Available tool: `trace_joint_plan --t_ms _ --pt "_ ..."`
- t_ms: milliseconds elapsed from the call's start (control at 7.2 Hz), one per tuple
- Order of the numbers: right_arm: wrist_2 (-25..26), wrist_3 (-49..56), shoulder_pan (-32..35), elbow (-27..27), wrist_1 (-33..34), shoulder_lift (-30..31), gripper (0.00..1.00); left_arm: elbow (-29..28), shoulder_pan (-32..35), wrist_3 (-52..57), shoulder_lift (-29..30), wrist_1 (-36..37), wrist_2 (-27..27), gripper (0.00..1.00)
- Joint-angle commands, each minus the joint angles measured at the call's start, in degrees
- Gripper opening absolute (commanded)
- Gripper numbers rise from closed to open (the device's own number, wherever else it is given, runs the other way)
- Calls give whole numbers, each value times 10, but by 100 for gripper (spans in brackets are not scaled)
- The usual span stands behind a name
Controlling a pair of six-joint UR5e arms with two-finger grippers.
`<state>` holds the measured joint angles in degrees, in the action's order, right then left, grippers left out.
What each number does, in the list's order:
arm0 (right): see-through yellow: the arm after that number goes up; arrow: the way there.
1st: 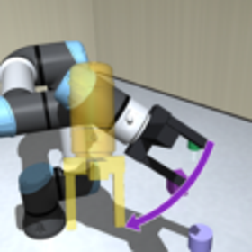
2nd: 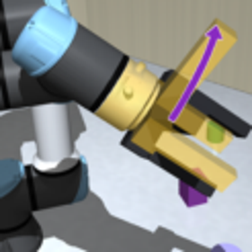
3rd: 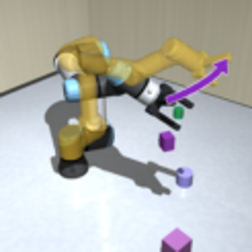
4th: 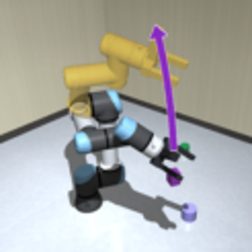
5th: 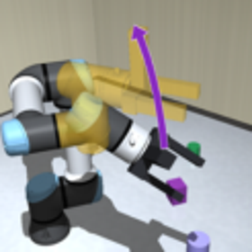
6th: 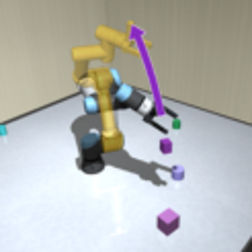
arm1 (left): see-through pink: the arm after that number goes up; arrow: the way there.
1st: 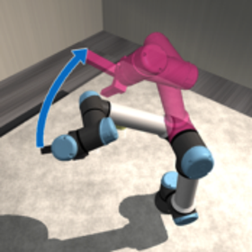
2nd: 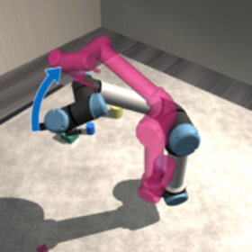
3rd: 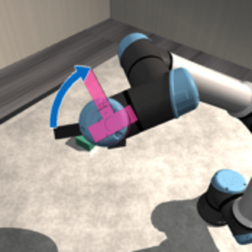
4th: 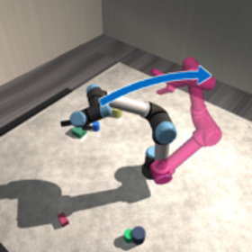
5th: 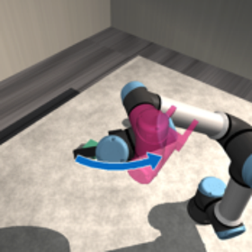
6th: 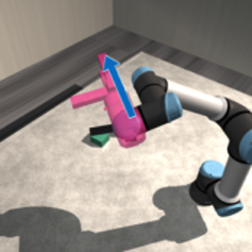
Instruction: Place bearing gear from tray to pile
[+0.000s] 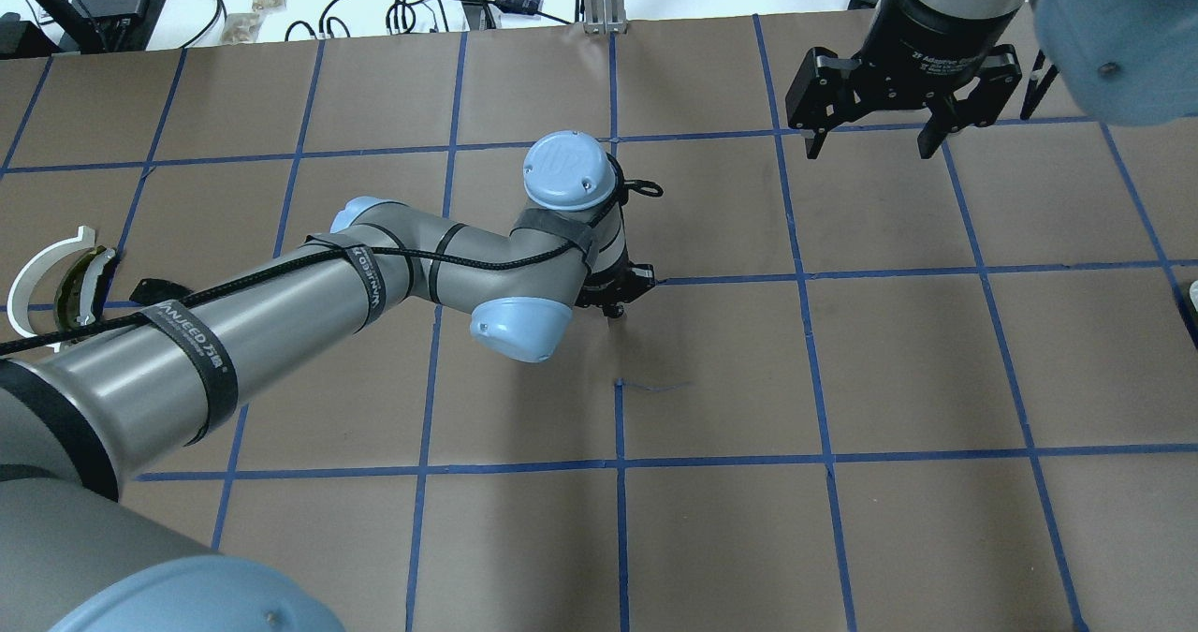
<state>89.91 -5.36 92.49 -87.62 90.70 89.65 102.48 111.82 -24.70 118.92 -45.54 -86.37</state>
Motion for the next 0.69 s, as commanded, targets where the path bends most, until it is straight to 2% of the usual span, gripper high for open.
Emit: trace_joint_plan --t_ms 0,139,556 --pt "0 0 1 0 0 0 100 -8 -3 0 -3 -5 7 51" --pt "0 0 0 0 0 0 100 -9 -3 0 0 -5 8 95" --pt "0 0 0 0 0 0 100 -8 -1 -6 15 -4 13 96"
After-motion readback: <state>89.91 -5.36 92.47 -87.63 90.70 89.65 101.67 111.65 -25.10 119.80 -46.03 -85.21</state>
